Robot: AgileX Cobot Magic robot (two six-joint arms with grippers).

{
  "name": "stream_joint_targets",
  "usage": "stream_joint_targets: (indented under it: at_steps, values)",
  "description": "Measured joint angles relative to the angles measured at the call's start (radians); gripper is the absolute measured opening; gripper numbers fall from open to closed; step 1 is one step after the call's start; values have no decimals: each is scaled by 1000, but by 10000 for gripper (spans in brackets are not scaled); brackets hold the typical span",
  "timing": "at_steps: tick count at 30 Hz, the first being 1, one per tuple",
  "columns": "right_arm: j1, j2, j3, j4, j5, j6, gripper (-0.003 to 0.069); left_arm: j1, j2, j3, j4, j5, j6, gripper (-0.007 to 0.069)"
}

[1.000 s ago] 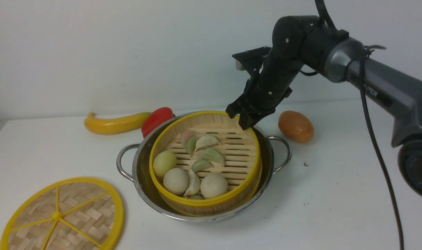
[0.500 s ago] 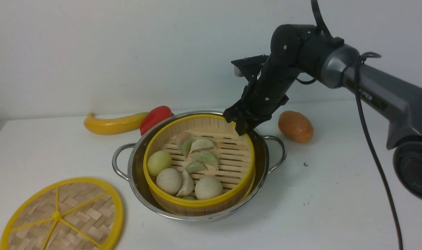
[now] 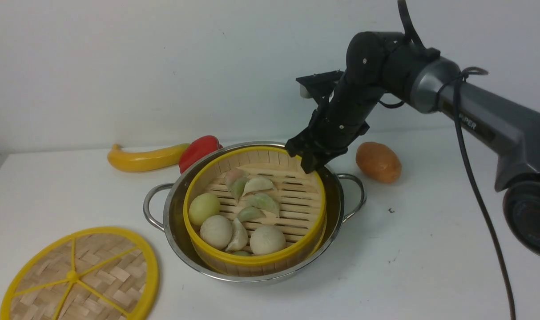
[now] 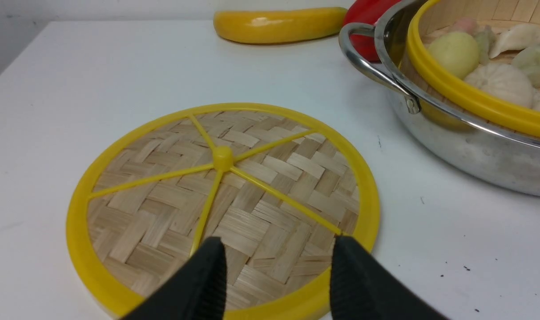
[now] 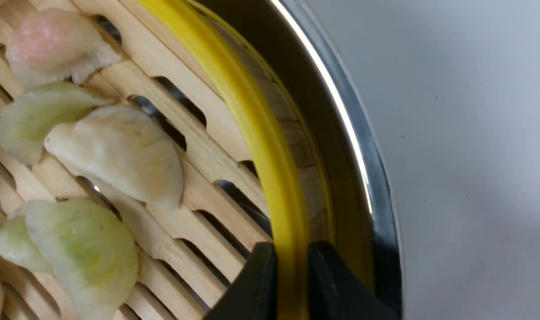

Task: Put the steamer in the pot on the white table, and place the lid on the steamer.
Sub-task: 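Place the bamboo steamer basket of food into the steel pot with the right gripper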

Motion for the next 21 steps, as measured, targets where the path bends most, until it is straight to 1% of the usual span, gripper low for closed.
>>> stream_joint_targets:
  at_steps: [1,6,7,10,16,18,19,20,21]
  values:
    - [0,0,0,1,0,2,94,0,0,0,0,0,0,311]
    - [0,-14,0,9,-6,2,262,0,0,0,0,0,0,311]
    - [0,-19,0,2,-8,2,286,0,0,0,0,0,0,311]
    - [0,-41,-1,-39,-8,2,318,0,0,0,0,0,0,311]
    - [0,-93,-67,-104,-4,9,313,0,0,0,0,0,0,311]
    - [0,-130,-111,-185,-1,28,283,0,0,0,0,0,0,311]
    - [0,-136,-118,-204,0,30,275,0,0,0,0,0,0,311]
    - [0,-162,-141,-278,0,44,239,0,0,0,0,0,0,311]
    - [0,-174,-151,-312,0,56,221,0,0,0,0,0,0,311]
